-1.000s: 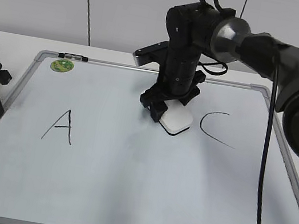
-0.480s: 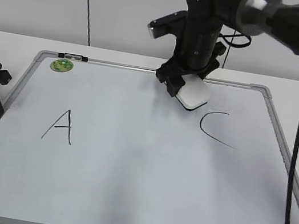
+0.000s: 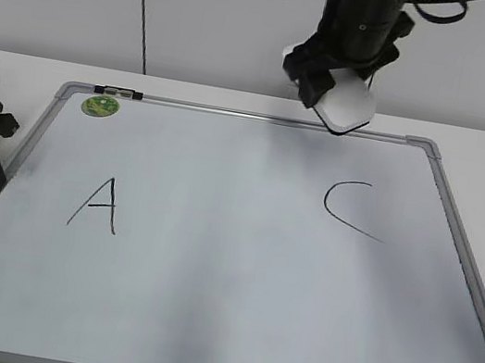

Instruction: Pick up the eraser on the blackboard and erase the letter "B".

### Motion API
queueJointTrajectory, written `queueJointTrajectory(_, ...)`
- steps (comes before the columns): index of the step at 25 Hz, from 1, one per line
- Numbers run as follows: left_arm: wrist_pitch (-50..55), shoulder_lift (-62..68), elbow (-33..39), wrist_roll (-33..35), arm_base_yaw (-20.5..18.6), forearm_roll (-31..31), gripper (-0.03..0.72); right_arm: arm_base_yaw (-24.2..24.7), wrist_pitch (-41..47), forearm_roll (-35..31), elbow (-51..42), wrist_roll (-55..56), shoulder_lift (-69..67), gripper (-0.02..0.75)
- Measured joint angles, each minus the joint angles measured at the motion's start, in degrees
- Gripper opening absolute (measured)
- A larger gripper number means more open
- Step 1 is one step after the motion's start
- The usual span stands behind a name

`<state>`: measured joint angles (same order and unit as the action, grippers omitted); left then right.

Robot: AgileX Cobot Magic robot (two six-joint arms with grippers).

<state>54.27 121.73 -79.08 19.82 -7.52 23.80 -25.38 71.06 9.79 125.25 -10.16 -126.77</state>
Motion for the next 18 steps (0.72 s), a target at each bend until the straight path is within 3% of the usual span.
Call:
queueJointTrajectory(9,-0.1,0.0,0.0,0.0,0.0,0.0,0.034,9.6,0.1,-0.3,-17.3,4.0,13.4,0.527)
queueJointTrajectory(15,-0.1,0.0,0.0,0.0,0.0,0.0,0.034,18.3,0.1,-5.4,-26.3,5.4,16.4,0.527)
queueJointTrajectory(18,-0.1,0.0,0.0,0.0,0.0,0.0,0.035,19.7,0.1,-6.6,-30.1,5.8,16.5,0.527)
